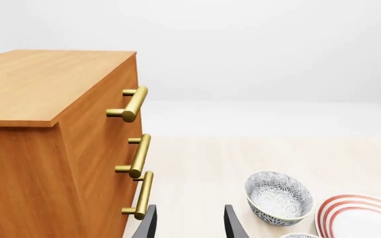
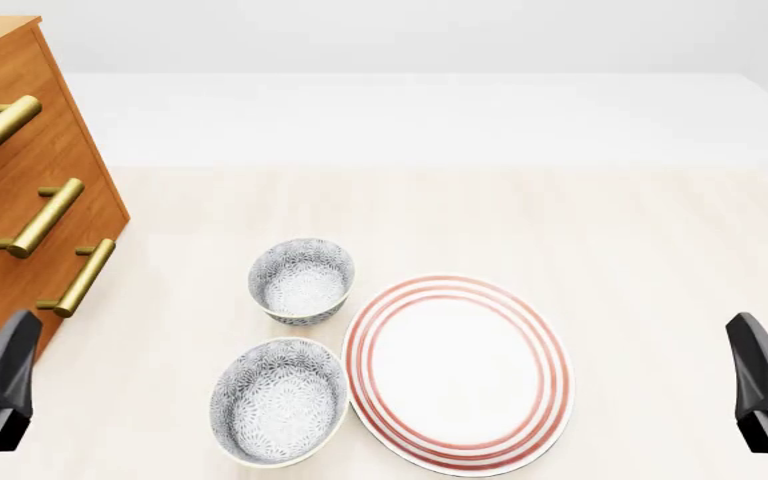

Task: Stack the bowl in the middle on the bowl at the back.

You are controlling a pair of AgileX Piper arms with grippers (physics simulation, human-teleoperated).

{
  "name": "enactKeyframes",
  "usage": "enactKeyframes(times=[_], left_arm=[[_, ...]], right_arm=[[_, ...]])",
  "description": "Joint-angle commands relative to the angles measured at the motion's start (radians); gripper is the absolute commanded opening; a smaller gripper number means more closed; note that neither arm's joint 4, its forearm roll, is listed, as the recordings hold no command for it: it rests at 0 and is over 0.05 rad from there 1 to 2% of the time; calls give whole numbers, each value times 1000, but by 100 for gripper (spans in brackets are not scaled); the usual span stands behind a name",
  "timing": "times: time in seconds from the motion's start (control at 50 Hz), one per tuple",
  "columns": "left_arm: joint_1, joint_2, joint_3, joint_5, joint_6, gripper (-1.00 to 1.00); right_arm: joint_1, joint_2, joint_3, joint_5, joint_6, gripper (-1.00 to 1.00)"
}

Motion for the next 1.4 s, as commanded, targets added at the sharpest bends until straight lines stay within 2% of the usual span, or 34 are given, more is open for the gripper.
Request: enactKeyframes(times=[0.02, 0.14, 0.26, 0.36, 0.38, 0.44, 0.48, 0.58, 0.62, 0.64, 0.74, 0.78, 0.9, 0.94, 1.02, 1.1, 1.2, 1.24, 1.26, 1.28, 1.32, 1.36, 1.4], left_arm=[[-31, -22, -34, 47, 4, 100], [-45, -24, -101, 104, -6, 100], [-98, -3, -193, 198, -19, 100], [-165, 18, -260, 266, 15, 100], [-170, 49, -276, 268, -14, 100], [-186, 100, -327, 288, 15, 100], [-199, 168, -362, 306, -21, 100], [-251, 261, -418, 347, 8, 100], [-267, 314, -438, 368, -41, 100], [-278, 330, -454, 382, -25, 100], [-279, 434, -513, 407, -34, 100], [-281, 440, -522, 413, -21, 100], [-287, 544, -544, 456, -62, 100], [-276, 570, -545, 467, -40, 100], [-267, 626, -542, 483, -44, 100], [-291, 671, -547, 519, -88, 100], [-308, 707, -541, 541, -96, 100], [-334, 717, -539, 557, -146, 100], [-334, 717, -539, 557, -146, 100], [-336, 739, -529, 559, -163, 100], [-343, 755, -518, 557, -146, 100], [-362, 779, -493, 552, -191, 100], [-368, 784, -487, 553, -204, 100]], right_arm=[[-3, -1, -1, 4, 4, 100], [-4, -4, -2, 7, 6, 100], [-5, -3, -2, 6, 7, 100], [-5, 2, -2, 2, 8, 100], [-4, 3, -2, 1, 8, 100], [-4, 5, -1, -1, 9, 100], [-4, 6, -1, -2, 9, 100], [-5, 6, -1, -2, 11, 100], [-5, 6, -1, -3, 11, 100], [-5, 6, -1, -3, 11, 100], [-5, 4, -1, -2, 11, 100], [-5, 3, -1, -1, 11, 100], [-5, 2, -1, 0, 12, 100], [-5, 2, -1, 1, 12, 100], [-4, 1, -1, 1, 12, 100], [-3, 3, -1, -1, 11, 100], [-3, 6, -1, -4, 11, 100], [-3, 8, -1, -5, 11, 100], [-3, 8, -1, -5, 11, 100], [-3, 8, -1, -5, 11, 100], [-3, 9, -1, -7, 11, 100], [-4, 11, -1, -8, 12, 100], [-4, 11, -1, -9, 12, 100]])
